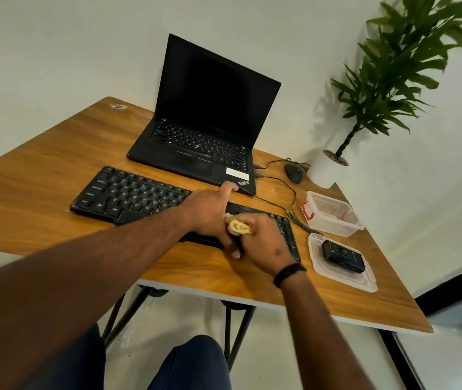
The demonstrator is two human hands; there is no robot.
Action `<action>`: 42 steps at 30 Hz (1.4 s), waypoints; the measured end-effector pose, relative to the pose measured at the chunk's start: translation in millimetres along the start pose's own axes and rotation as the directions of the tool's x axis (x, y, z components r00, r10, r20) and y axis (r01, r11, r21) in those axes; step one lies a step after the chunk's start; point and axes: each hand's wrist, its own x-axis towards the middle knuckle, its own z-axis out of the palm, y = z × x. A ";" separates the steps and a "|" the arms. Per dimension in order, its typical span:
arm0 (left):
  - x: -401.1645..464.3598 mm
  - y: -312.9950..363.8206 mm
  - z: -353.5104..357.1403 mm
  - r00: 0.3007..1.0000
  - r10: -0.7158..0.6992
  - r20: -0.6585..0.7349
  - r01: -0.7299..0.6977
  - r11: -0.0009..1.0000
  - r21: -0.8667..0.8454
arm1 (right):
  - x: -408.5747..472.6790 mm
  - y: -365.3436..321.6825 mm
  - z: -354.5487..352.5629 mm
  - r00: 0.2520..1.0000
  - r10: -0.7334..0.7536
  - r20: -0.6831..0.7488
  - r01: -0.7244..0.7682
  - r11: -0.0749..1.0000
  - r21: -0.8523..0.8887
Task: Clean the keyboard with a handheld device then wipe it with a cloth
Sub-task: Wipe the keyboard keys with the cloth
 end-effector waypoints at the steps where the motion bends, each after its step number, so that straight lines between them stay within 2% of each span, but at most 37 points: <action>1: -1.6 0.8 -0.3 1.000 -0.008 0.002 0.008 1.000 -0.011 | -2.9 3.3 -12.0 1.000 0.001 0.032 -0.001 1.000 0.014; 2: -3.1 1.2 -0.5 1.000 -0.013 0.002 0.013 1.000 -0.019 | -2.0 5.6 -21.3 1.000 0.023 0.021 -0.024 1.000 0.010; 4: -4.3 0.6 -0.6 1.000 -0.016 0.000 0.016 1.000 -0.021 | 8.7 10.5 -24.9 0.984 0.096 -0.149 -0.100 0.995 -0.024; 6: -4.9 1.4 -0.5 1.000 -0.018 -0.003 0.018 1.000 -0.019 | 25.0 8.0 -11.8 0.911 0.191 -0.366 -0.195 0.980 0.026; 7: -4.9 1.2 0.3 1.000 -0.020 -0.008 0.020 0.999 -0.025 | 31.8 3.0 -0.1 0.887 0.223 -0.404 -0.209 0.975 0.078; 8: -4.2 0.4 1.5 1.000 -0.023 -0.014 0.022 0.999 -0.033 | 37.9 -0.3 13.9 0.896 0.222 -0.386 -0.193 0.975 0.113; 11: -0.8 -3.3 4.7 1.000 -0.013 -0.028 0.012 0.999 -0.046 | 36.3 -0.9 39.1 0.968 0.111 -0.226 -0.104 0.994 0.044; 14: -3.3 -2.8 3.2 1.000 -0.021 -0.014 0.020 0.998 -0.062 | 16.7 14.5 14.5 0.993 -0.050 -0.104 0.066 0.986 0.154; 17: -6.9 3.1 -0.7 1.000 -0.022 0.008 0.023 0.997 -0.068 | 6.5 30.8 -15.6 0.995 -0.097 -0.003 0.097 0.992 0.080; 19: -11.1 0.8 -10.0 0.999 -0.025 0.030 0.026 0.999 -0.030 | 3.8 37.7 -26.1 0.999 -0.047 -0.023 0.047 0.999 0.018; 21: -17.2 -8.3 -22.3 0.997 -0.043 0.058 0.040 0.998 0.046 | 1.5 43.5 -29.5 0.991 -0.014 -0.130 0.019 0.999 0.038; 24: -27.1 -21.6 -30.9 0.993 -0.094 0.072 0.088 0.993 0.083 | 10.0 40.4 -19.7 0.929 0.052 -0.366 -0.043 0.999 0.034; 26: -28.9 -24.7 -28.5 0.993 -0.105 0.050 0.103 0.994 0.044 | 24.2 26.3 -2.4 0.882 0.133 -0.451 -0.117 0.991 0.064; 28: -26.9 -25.7 -26.1 0.994 -0.108 0.035 0.107 0.994 0.021 | 36.3 5.7 20.4 0.905 0.134 -0.404 -0.103 0.990 0.099; 30: -25.1 -25.1 -26.3 0.995 -0.098 0.034 0.097 0.995 0.030 | 31.6 -11.2 38.5 0.972 -0.032 -0.232 0.034 0.999 0.007; 32: -23.5 -25.9 -26.2 0.994 -0.100 0.039 0.098 0.994 0.043 | 20.8 -7.9 37.5 0.984 -0.135 -0.112 0.136 0.991 -0.005; 34: -23.6 -27.7 -26.3 0.993 -0.107 0.042 0.105 0.993 0.056 | 15.1 7.0 18.1 0.990 -0.131 -0.058 0.135 0.987 0.085; 37: -23.9 -27.7 -27.0 0.993 -0.101 0.054 0.097 0.992 0.076 | 16.5 25.9 -17.3 0.999 -0.035 0.031 0.034 0.999 0.036; 39: -24.1 -27.9 -27.2 0.995 -0.084 0.048 0.079 0.993 0.093 | 24.6 24.9 -28.7 0.999 0.025 -0.029 -0.026 0.999 -0.035; 42: -23.5 -28.9 -25.7 0.997 -0.065 0.035 0.061 0.992 0.112 | 40.3 10.0 -7.7 0.957 0.128 -0.259 -0.153 0.985 -0.079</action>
